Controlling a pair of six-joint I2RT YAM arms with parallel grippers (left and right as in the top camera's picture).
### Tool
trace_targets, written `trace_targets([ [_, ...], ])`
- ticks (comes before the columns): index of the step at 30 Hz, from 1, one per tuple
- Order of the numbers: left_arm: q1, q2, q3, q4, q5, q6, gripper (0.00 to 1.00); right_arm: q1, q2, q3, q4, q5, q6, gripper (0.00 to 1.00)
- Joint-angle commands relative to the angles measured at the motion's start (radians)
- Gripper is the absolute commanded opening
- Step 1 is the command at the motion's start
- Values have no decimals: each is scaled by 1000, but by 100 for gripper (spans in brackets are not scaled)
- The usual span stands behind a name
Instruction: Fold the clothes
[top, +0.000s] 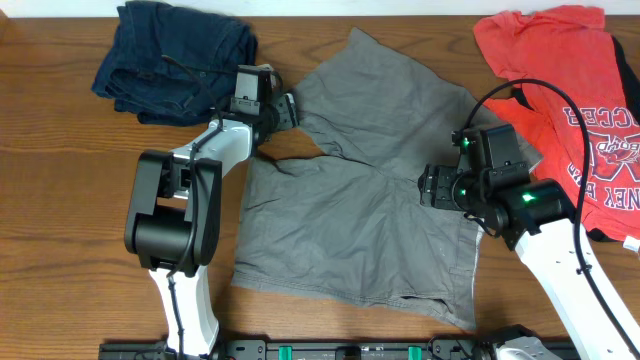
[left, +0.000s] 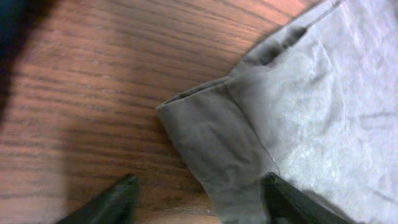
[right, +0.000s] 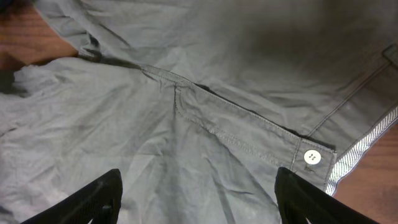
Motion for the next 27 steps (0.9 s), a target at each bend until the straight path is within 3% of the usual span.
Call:
trace_targets([
  [1,-3,26,14,8,-8,-6,54,-7,-6,15,5,21,-16,76],
  [6,-12,31,14,14,-10,126,50,-7,-6,15,7,38,-16,76],
  [13,-16,95,14,82,-11,132,50,-7,-6,15,14,40,-16,76],
  [17,-16,111,14,110,-8,138,34,-7,-6,15,14,41,-16,76],
  [19,-15,110,14,110,-8,160,19,-7,-6,15,14,41,-16,76],
  [20,-15,110,14,108,-9,168,6,-7,-6,15,15,41,-16,76],
  [27,21,79,14,10,-61,173,6,-7,-6,15,18,42,-16,76],
])
